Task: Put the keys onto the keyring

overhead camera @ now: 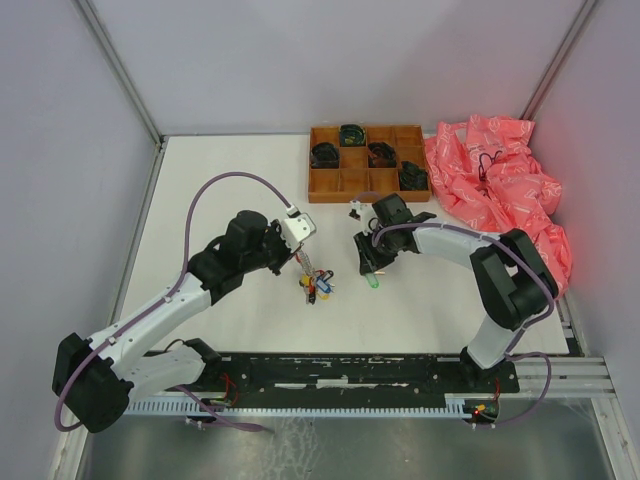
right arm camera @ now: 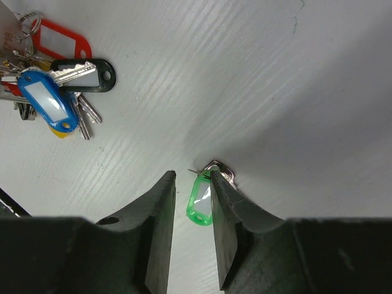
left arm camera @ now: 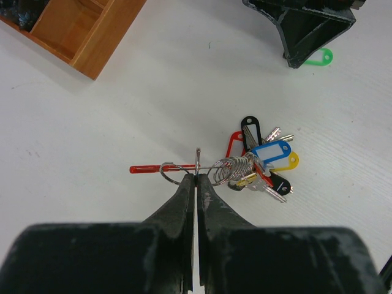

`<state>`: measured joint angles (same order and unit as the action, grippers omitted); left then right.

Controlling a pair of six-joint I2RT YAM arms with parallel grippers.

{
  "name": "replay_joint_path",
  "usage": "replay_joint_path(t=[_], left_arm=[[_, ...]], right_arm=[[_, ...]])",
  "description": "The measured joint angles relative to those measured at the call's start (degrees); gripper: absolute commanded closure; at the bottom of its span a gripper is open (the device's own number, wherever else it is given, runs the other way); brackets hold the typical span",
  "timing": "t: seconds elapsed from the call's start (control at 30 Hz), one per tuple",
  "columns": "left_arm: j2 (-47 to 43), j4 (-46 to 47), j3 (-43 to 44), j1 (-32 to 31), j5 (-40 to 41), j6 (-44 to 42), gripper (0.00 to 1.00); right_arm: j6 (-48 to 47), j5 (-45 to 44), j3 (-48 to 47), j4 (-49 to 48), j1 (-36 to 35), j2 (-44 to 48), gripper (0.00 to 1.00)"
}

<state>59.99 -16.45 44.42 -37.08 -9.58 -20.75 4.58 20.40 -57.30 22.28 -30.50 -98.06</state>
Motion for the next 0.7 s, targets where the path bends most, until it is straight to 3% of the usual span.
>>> replay_joint_path(t=[0.4,0.7], left_arm=[[0.0,-0.2,0.0,0.0,0.0,0.0,0.97],[0.0,-0.2,0.0,0.1,0.0,0.0,0.97]], right_arm=[[0.0,-0.3,0.0,-1.8,0.0,-2.1,0.73],[0.2,-1.7,0.2,-2.1,-0.2,-2.1,0.92]])
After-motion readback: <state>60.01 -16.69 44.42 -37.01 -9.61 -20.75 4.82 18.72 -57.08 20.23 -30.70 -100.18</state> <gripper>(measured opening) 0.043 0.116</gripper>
